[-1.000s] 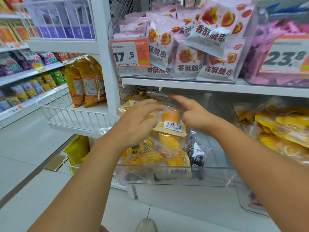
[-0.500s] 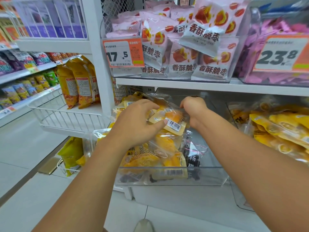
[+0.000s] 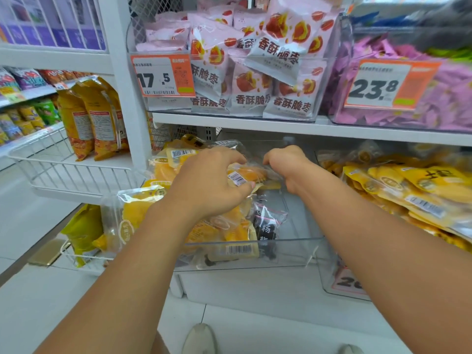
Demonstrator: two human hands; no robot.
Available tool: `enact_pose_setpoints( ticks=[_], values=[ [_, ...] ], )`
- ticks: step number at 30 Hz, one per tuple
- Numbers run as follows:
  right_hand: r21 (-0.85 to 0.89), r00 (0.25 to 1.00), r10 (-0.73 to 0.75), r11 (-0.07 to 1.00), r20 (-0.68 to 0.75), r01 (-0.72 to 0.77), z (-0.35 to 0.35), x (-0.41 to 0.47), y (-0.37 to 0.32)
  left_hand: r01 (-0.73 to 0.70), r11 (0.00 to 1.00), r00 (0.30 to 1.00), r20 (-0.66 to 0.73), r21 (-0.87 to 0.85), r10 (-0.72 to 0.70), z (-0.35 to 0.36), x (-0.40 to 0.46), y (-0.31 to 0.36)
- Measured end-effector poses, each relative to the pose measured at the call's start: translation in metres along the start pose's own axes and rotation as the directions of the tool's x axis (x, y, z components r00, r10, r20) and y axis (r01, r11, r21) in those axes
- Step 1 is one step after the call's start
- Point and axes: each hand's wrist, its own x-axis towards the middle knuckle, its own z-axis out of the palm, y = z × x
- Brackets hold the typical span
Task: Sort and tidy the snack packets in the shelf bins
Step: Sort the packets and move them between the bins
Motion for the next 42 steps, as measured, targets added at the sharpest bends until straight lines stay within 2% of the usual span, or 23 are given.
enact_pose_setpoints(
  ticks=[2,4,6,8,10,12,14,19,22,26,29,32,35,38,42],
  values=[
    [-0.013,0.996,-0.009,1.000,0.092,0.010,-0.004,-0.005,0.004,0.012,0.999,0.998,0.062,0.044,-0.014,0.004,0.000,0.009],
    [-0.083,0.983,-0.076,0.992,0.167,0.091,-0.004,-0.005,0.010,0.039,0.992,0.993,0.110,0.118,-0.052,0.009,0.002,0.012],
    [-0.194,0.979,-0.132,0.968,0.156,0.161,-0.004,-0.003,0.013,0.067,0.968,0.986,0.130,0.240,-0.100,0.014,0.005,0.009],
    [-0.204,0.988,-0.099,0.971,0.116,0.121,-0.004,0.005,0.016,0.097,0.940,0.976,0.152,0.327,-0.154,0.018,0.008,0.005],
    [-0.188,0.993,-0.035,0.981,0.111,0.056,0.000,0.014,0.020,0.134,0.928,0.967,0.159,0.349,-0.199,0.019,0.009,0.001],
    [-0.168,0.993,-0.040,0.984,0.113,0.059,0.006,0.021,0.020,0.181,0.916,0.955,0.157,0.357,-0.250,0.018,0.011,-0.003],
    [-0.170,0.982,-0.072,0.980,0.172,0.101,0.012,0.020,0.016,0.234,0.898,0.947,0.121,0.373,-0.297,0.015,0.015,-0.008],
    [-0.187,0.912,-0.104,0.963,0.396,0.191,0.030,0.011,0.003,0.470,0.846,0.882,-0.088,0.250,-0.464,-0.001,0.018,-0.018],
    [-0.215,0.889,-0.196,0.928,0.415,0.305,0.045,0.007,-0.004,0.509,0.827,0.861,-0.119,0.241,-0.495,-0.010,0.014,-0.026],
    [-0.381,0.852,-0.194,0.830,0.486,0.407,0.029,0.000,-0.015,0.496,0.866,0.864,0.066,0.061,-0.499,-0.021,0.005,-0.037],
    [-0.374,0.852,-0.198,0.834,0.485,0.406,0.013,-0.001,-0.017,0.475,0.880,0.875,0.104,-0.002,-0.472,-0.027,-0.004,-0.038],
    [-0.309,0.848,-0.222,0.862,0.482,0.402,0.011,-0.005,-0.013,0.432,0.902,0.899,0.074,0.016,-0.432,-0.028,-0.008,-0.037],
    [-0.266,0.854,-0.242,0.880,0.460,0.393,0.012,-0.008,-0.011,0.386,0.918,0.923,0.048,-0.091,-0.383,-0.030,-0.012,-0.034],
    [-0.236,0.867,-0.268,0.890,0.419,0.389,0.011,-0.010,-0.008,0.319,0.930,0.939,-0.074,-0.181,-0.336,-0.032,-0.015,-0.030],
    [-0.184,0.882,-0.301,0.905,0.363,0.384,0.007,-0.014,-0.007,0.239,0.936,0.923,-0.241,-0.257,-0.301,-0.029,-0.012,-0.017]
  ],
)
